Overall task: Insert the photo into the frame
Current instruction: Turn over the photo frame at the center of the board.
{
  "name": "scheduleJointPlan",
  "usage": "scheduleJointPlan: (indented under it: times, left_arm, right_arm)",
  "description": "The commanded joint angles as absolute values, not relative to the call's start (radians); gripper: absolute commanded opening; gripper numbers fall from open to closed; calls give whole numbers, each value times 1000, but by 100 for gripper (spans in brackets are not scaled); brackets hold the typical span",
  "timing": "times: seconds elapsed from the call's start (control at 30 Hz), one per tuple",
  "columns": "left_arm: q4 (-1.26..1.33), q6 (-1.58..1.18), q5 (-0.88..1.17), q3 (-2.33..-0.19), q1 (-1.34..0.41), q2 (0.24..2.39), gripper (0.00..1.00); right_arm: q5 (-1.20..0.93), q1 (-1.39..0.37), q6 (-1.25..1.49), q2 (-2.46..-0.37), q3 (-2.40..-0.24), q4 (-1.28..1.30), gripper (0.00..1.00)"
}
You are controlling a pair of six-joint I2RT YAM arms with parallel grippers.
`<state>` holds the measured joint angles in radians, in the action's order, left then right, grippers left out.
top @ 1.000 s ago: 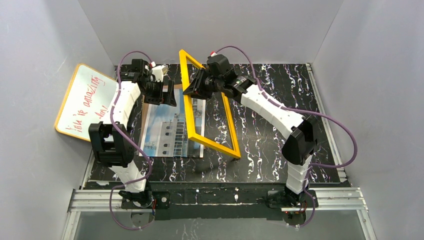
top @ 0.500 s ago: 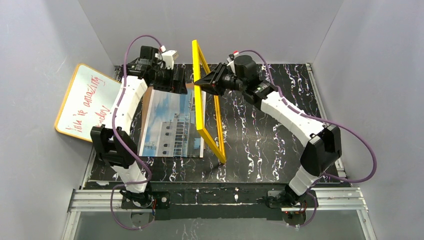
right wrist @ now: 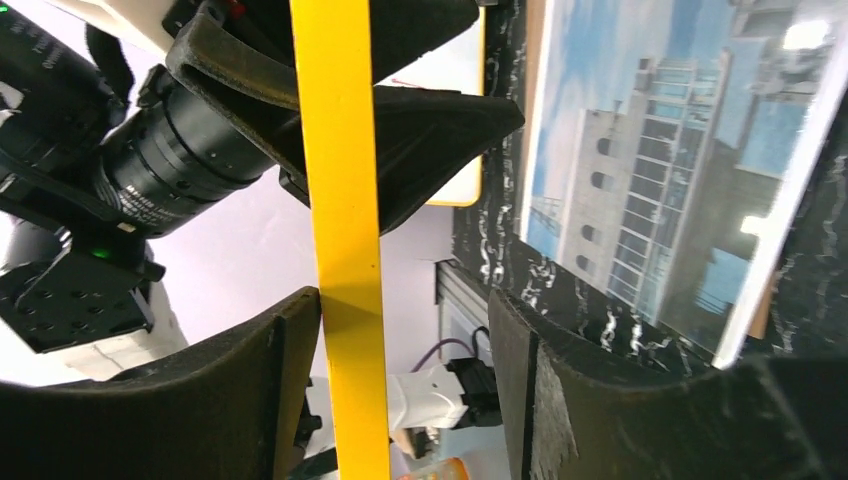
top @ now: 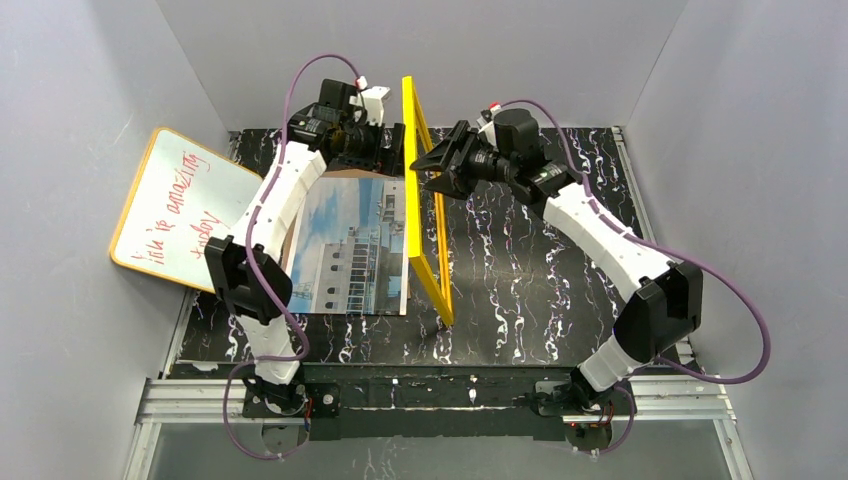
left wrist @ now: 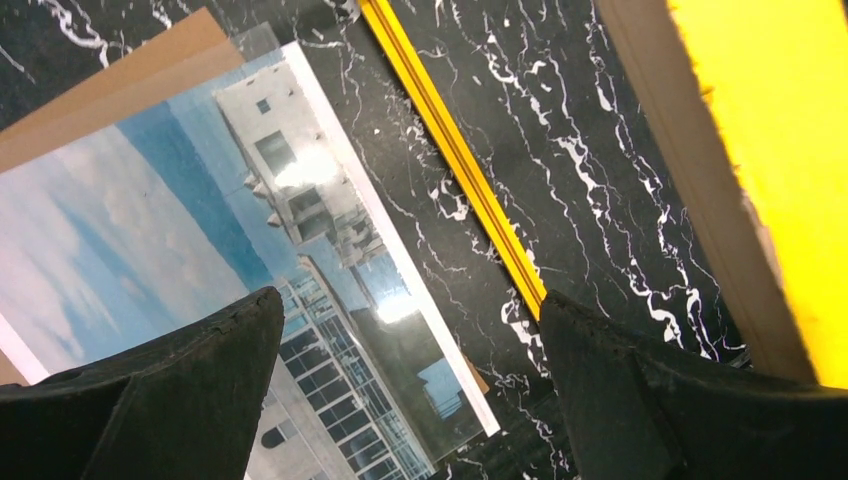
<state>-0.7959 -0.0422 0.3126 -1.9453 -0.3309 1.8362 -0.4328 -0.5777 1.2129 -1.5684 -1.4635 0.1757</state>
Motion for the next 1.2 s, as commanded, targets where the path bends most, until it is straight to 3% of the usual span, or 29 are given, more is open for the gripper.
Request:
scheduleJointPlan:
  times: [0.0, 0.2, 0.37, 0.83, 1.03, 1.17]
  left_arm:
    - [-795, -46, 275, -2021, -387, 1847, 98]
    - [-799, -38, 242, -2076, -430, 1888, 98]
    - [-799, -32, 229, -2112, -456, 1916, 98]
    - [-802, -25, 209, -2155, -494, 1982, 98]
    - [-805, -7, 180, -2107, -495, 1972, 98]
    - [-805, 26, 147, -2032, -495, 1947, 98]
  right_arm:
    - [-434, -568, 1028, -1564, -1631, 412, 72]
    - [-375, -567, 887, -1600, -1809, 621, 77]
    - [-328, -566, 800, -1634, -1935, 764, 75]
    - [-68, -567, 618, -1685, -2114, 1086, 53]
    - [64, -567, 602, -1634, -2101, 1147, 39]
    - [132, -566, 576, -1583, -2025, 1165, 23]
